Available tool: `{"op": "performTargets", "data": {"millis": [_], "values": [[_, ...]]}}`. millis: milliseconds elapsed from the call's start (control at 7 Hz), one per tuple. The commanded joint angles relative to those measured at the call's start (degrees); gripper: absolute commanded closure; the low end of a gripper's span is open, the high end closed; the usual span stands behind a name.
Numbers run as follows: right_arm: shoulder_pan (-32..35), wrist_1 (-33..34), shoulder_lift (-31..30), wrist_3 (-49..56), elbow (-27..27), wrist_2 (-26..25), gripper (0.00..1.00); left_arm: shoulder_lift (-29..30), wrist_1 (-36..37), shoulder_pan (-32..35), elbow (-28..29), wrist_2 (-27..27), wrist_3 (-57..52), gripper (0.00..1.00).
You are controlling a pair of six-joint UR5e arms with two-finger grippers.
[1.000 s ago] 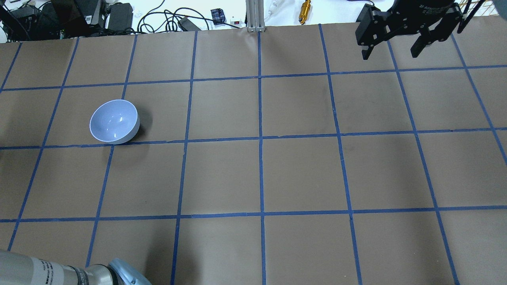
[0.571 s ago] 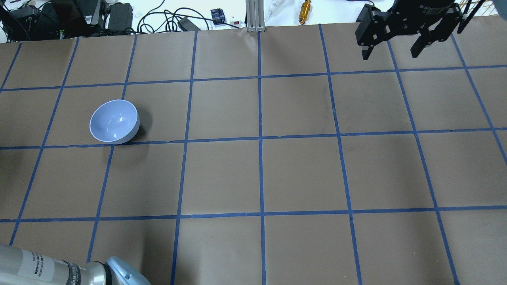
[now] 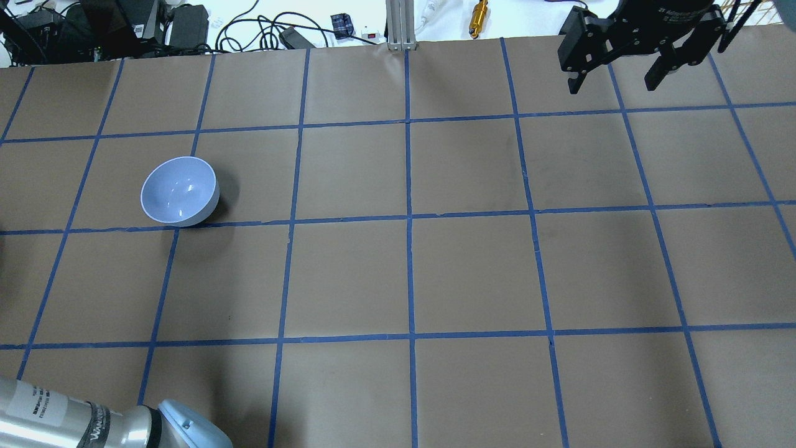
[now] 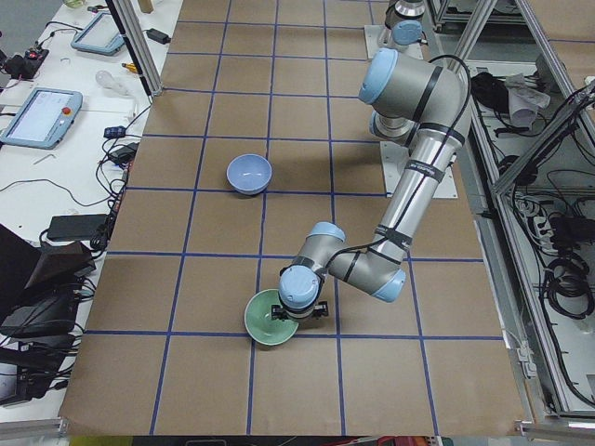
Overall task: Stack green bowl on blue bowl
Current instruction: 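Grasp the mint green bowl rim with the left gripper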
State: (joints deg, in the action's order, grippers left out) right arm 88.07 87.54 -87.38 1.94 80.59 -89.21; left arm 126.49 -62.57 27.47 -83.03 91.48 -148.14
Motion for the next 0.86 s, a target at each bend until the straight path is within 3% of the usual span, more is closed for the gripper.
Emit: {"op": "performTargets", "data": {"millis": [0, 286, 429, 571, 714], "values": [[0.0, 0.0, 0.01, 0.0, 0.0, 0.09, 0.0, 1.38, 2.61, 0.04, -0.55, -0.07, -0.21, 0.12], [0.0, 0.0, -0.07, 0.0, 0.0, 0.0, 0.0, 1.83, 3.41, -0.04, -0.55, -0.08, -0.13, 0.25], [0.0, 0.0, 0.01, 0.0, 0.0, 0.0, 0.0, 1.83, 3.51, 0.04, -0.56, -0.08, -0.21, 0.48], [0.0, 0.0, 0.01, 0.0, 0.0, 0.0, 0.0, 1.83, 3.6, 0.04, -0.64, 0.01, -0.04, 0.87], [0.0, 0.0, -0.07, 0.0, 0.0, 0.0, 0.0, 1.74, 3.68, 0.04, -1.25, 0.1, 0.05, 1.0]]}}
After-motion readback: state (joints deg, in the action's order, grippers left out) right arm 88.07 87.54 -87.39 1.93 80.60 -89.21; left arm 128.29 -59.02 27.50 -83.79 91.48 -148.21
